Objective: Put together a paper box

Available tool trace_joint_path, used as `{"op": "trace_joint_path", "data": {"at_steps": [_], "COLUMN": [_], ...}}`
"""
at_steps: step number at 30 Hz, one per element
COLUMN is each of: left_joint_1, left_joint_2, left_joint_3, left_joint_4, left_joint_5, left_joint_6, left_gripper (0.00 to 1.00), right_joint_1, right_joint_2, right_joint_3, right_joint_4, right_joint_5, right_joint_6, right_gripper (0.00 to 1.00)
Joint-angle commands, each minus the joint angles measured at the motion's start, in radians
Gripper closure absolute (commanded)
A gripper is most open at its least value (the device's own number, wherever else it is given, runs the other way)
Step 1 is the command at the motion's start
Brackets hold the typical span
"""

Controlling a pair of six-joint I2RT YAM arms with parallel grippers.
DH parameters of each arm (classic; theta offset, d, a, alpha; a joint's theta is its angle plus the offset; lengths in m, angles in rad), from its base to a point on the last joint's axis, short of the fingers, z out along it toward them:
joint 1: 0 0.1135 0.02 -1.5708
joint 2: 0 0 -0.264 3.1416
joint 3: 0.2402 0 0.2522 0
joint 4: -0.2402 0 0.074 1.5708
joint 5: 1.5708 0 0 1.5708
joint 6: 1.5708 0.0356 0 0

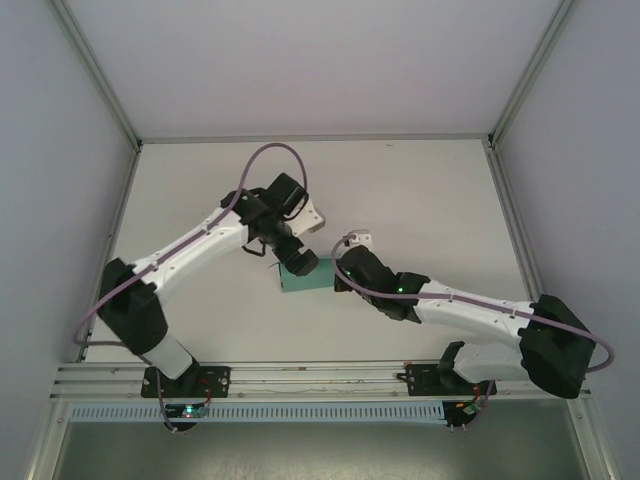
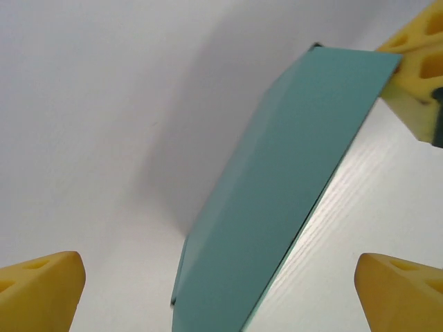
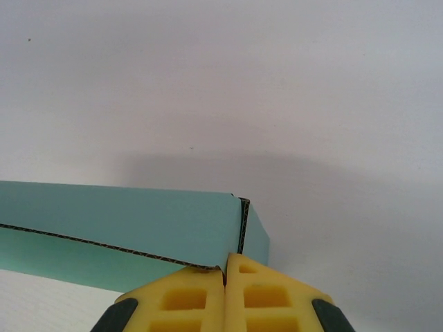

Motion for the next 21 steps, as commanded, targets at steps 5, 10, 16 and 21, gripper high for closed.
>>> {"op": "trace_joint_path", "data": {"at_steps": [5, 10, 16, 21], "left_joint_1": [-0.029, -0.03, -0.015, -0.006], "left_joint_2": [-0.209, -0.283, -0.223, -0.198], "left_joint_3": [-0.226, -0.301, -0.291, -0.271], "left_joint_4": [0.028, 0.083, 0.125, 0.121], "left_joint_5": [-0.249, -0.262, -0.25, -0.259], "left_joint_6": [-0.375, -0.376, -0.336, -0.35], "left_gripper": [0.08, 0.22, 0.4, 0.58], "right_joint_1": [-0.007, -0.013, -0.02, -0.023], "right_joint_2": [0.093, 0.113, 0.133, 0.146], "right_joint_3": [0.078, 0.118, 0.14, 0.152], "right_joint_4": [-0.206, -0.241, -0.248, -0.261], "right_joint_5": [-0.062, -0.093, -0.115, -0.117], "right_joint_6": [0.022, -0.005, -0.02, -0.026], "right_gripper": [1.0, 1.0, 1.0, 1.0]}}
